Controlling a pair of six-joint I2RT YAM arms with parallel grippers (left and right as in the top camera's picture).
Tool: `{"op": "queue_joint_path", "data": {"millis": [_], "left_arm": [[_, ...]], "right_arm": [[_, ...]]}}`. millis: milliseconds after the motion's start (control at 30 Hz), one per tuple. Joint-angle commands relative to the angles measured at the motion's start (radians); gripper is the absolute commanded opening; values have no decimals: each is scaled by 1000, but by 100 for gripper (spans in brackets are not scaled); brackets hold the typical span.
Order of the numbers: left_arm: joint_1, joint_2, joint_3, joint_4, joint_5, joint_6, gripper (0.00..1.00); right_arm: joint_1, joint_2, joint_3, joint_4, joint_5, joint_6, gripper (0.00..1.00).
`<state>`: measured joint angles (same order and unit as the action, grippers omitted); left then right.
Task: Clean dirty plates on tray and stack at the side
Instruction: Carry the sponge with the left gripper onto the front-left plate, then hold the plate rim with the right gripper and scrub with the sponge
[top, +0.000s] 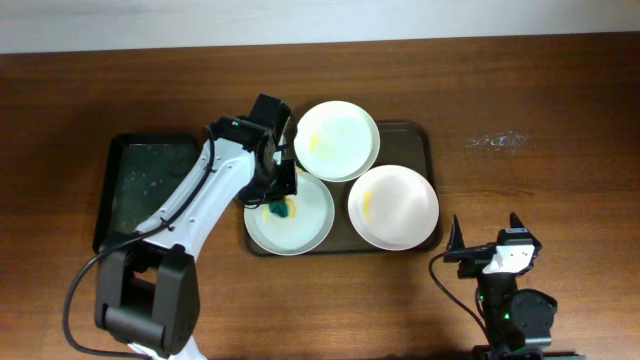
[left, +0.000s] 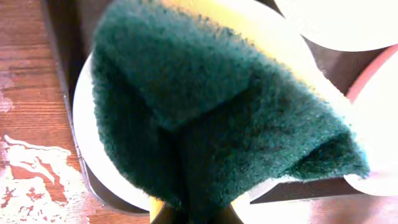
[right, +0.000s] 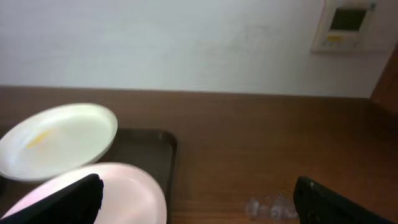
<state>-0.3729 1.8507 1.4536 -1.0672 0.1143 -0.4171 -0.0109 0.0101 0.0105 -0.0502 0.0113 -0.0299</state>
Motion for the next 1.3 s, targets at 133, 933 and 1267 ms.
{"op": "queue_joint_path", "data": {"millis": [133, 933, 1267], "left_arm": [[3, -11, -16, 24, -26, -20, 0], [3, -11, -16, 39, -26, -20, 0], [-2, -11, -40, 42, -25, -56, 8]], "right_arm": [[-3, -2, 137, 650, -389, 359, 98], [494, 1935, 1255, -387, -330, 305, 43], [522, 1994, 1246, -429, -260, 309, 23]]}}
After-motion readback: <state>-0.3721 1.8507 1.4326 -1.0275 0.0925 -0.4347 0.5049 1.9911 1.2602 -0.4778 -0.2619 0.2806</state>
